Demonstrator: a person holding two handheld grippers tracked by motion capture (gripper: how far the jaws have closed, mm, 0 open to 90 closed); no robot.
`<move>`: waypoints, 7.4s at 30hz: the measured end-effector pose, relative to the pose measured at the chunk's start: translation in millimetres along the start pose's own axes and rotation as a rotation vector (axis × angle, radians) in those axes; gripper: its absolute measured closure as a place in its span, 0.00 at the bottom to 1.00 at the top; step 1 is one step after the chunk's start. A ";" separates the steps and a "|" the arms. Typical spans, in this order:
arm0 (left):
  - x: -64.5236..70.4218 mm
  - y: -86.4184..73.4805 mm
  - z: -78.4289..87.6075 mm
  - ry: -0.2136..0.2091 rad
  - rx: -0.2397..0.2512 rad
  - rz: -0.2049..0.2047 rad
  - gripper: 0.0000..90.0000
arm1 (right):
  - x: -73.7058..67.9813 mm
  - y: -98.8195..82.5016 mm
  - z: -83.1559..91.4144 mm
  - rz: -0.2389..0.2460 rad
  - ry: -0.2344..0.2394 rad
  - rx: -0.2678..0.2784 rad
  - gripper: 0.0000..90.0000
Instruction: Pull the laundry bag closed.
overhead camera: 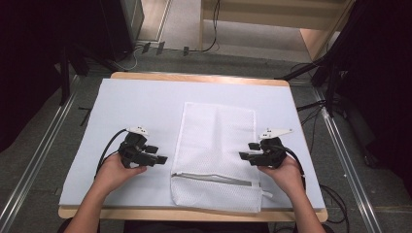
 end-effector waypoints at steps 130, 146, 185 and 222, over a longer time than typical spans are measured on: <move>32.7 -14.4 -38.0 -0.226 -0.122 0.012 1.00 | -149.0 63.6 -95.5 0.376 0.401 -0.102 0.88; 36.0 -14.9 -38.3 -0.185 -0.123 0.001 1.00 | -157.3 52.6 -106.2 0.466 0.334 -0.101 0.95; 38.9 -14.3 -40.7 -0.170 -0.127 0.006 1.00 | -146.1 44.2 -101.0 0.370 0.396 -0.111 0.93; 34.9 -15.3 -40.9 -0.212 -0.125 0.045 1.00 | -155.8 48.2 -104.6 0.396 0.365 -0.102 0.96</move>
Point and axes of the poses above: each handheld gripper's, and its own axes: z roughly backward along the jaws, y roughly out of its top, x roughly to its right, the point moved 4 cm from there along -z, roughly forward along the jaws, and after that the axes turned 12 degrees about -x, right-handed, at the moved point
